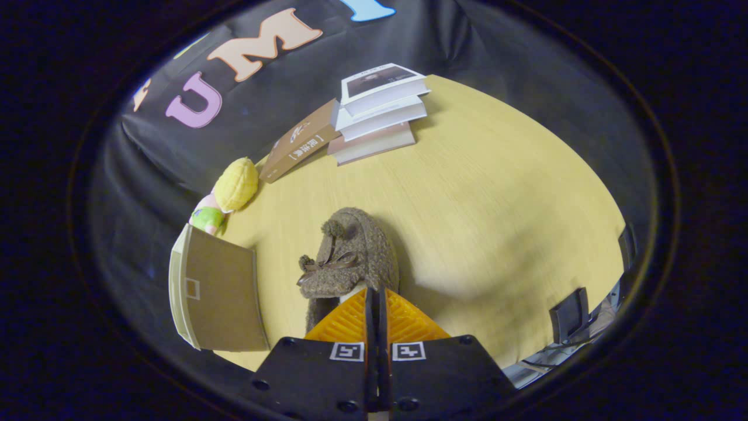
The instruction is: Open the storage box then place both shoes into the box .Put the left shoe in first, then the right shoe, with the right side of both shoes facing outward in a uniform manner.
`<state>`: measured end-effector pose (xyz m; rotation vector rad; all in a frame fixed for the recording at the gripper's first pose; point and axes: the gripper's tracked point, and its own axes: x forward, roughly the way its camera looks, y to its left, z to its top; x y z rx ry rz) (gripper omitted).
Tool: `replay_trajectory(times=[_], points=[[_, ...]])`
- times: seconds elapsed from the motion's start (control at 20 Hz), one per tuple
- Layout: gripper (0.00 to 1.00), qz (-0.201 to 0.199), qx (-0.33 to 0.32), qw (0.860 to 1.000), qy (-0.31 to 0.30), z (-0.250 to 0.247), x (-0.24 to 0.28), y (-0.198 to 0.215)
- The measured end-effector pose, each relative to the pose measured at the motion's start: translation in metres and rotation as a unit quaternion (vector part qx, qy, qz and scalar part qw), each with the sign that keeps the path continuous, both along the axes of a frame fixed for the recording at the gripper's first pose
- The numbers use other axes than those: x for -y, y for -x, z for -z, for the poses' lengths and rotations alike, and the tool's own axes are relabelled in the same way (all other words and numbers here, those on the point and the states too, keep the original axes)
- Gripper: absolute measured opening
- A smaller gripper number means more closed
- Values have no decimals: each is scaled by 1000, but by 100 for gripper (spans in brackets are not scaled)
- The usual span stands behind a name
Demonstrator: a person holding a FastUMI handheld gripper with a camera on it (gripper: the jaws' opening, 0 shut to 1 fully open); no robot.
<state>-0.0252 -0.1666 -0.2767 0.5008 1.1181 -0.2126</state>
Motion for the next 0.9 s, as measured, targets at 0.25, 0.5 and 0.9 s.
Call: replay_trajectory(times=[0.25,0.5,0.9], points=[[4,-7,24,999,-33,-30,-42,-19],[4,-23,57,997,-56,-68,-86,-42],[4,-71,66,994,-52,-73,-142,-56]])
